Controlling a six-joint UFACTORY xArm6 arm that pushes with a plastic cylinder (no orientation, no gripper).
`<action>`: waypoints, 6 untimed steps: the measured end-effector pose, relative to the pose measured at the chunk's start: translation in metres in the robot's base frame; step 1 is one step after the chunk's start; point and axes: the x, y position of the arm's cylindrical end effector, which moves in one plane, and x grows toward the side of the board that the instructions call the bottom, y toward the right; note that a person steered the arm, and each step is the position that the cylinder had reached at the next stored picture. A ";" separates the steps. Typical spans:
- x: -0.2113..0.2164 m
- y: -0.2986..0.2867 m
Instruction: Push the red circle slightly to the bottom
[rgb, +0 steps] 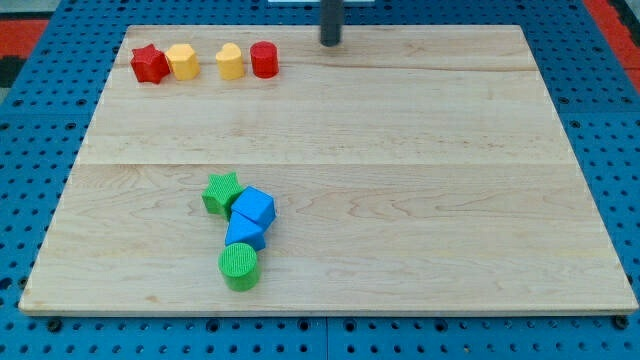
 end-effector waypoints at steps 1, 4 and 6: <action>0.013 -0.066; 0.128 -0.052; 0.114 0.023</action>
